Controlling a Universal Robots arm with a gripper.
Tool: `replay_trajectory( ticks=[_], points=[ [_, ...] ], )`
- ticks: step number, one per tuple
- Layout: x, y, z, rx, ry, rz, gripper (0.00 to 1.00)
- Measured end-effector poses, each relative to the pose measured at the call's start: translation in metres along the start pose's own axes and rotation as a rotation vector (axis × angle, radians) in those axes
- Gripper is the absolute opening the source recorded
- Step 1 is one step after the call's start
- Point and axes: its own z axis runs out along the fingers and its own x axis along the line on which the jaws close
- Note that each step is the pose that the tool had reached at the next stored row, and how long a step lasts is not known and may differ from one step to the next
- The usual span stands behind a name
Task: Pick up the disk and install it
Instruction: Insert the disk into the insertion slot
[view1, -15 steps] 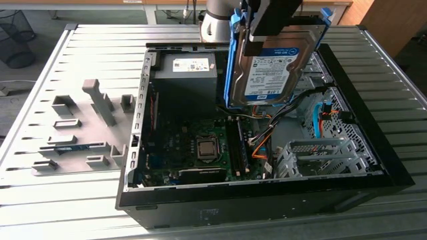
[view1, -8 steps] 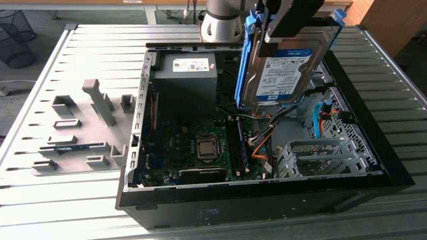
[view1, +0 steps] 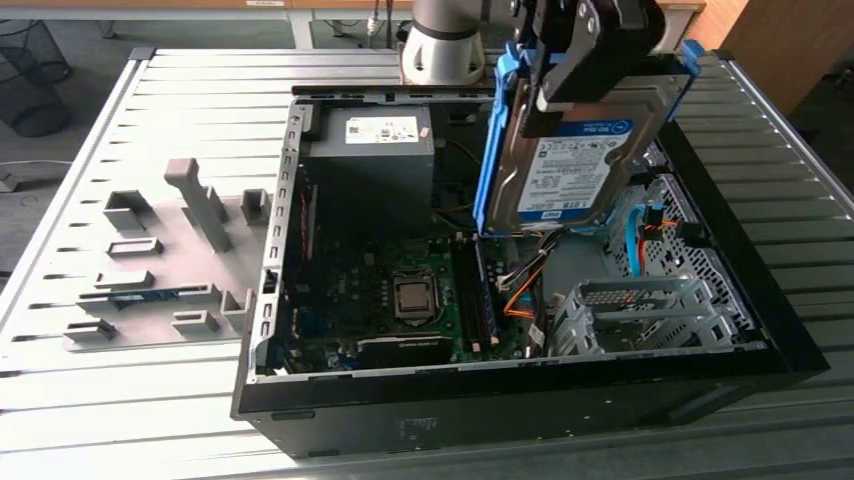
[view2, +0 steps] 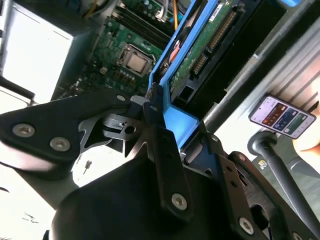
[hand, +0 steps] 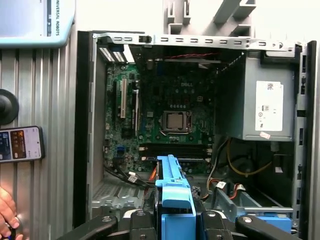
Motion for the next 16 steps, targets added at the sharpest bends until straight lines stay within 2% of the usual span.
replay_trajectory(
  ticks=[3,5,12,16],
  points=[
    [0.0113,0.0001,0.0011,0.0005,0.0001,0.0,0.37],
    [0.0155,-0.0008,0.0018,0.0005,0.0001,0.0,0.37],
    [0.0191,-0.0177,0.006,0.0005,0.0001,0.0,0.37],
    [0.0252,-0.02,0.0075,0.0005,0.0,0.001,0.37]
  ],
)
